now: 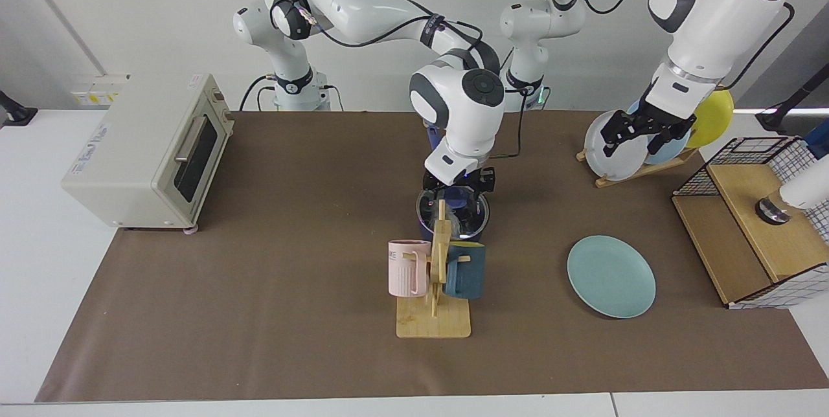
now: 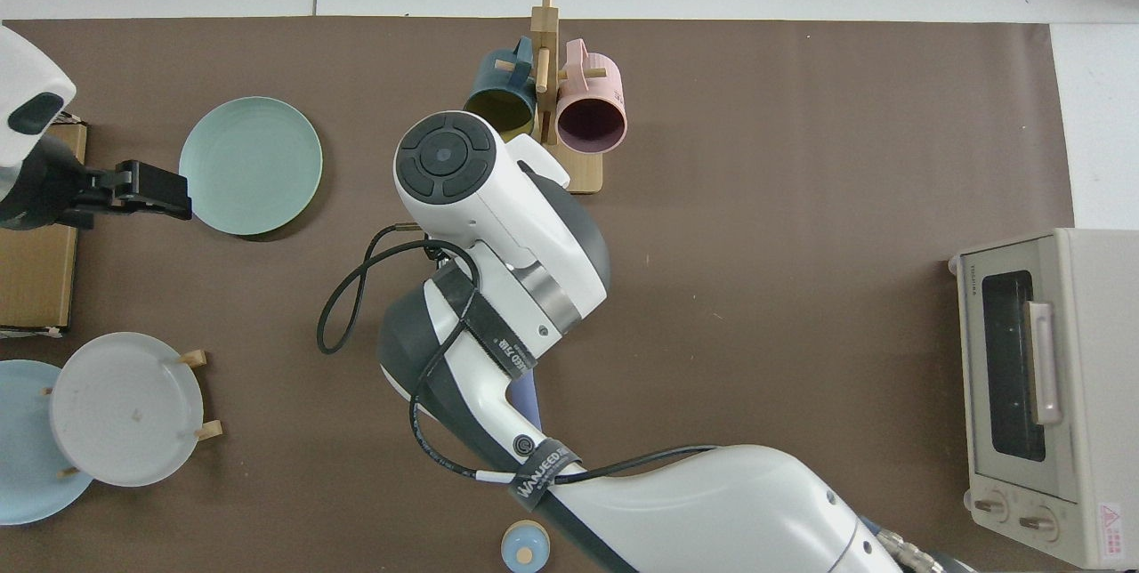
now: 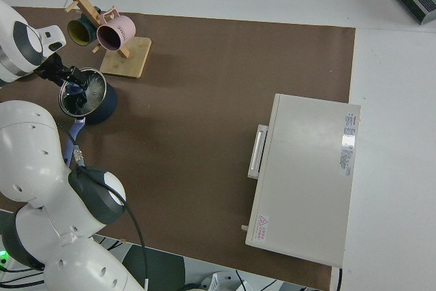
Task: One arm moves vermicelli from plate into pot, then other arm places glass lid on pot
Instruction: 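Lower the glass lid onto the saucepan with the right gripper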
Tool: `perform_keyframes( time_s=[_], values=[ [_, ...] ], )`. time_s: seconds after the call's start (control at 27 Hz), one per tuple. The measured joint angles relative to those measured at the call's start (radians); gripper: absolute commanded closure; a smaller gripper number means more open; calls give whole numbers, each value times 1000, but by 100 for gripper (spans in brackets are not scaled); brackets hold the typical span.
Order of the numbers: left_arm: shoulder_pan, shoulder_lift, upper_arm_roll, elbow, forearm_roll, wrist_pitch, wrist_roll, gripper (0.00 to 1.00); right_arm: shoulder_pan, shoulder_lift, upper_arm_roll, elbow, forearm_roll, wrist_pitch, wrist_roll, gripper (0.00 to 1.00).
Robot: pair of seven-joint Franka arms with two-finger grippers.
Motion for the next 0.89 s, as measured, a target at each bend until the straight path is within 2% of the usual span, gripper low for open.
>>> perform_keyframes(
  time_s=[0.19, 0.48, 0.89],
  values=[
    [0, 0, 0, 0, 0, 0, 0, 0, -5, 0, 0, 0, 2, 10, -1, 0],
    [0, 0, 0, 0, 0, 0, 0, 0, -19, 0, -1, -7, 38, 94, -3, 0],
    [0, 0, 0, 0, 0, 0, 0, 0, -45, 0, -1, -46, 44, 174, -4, 0]
  ],
)
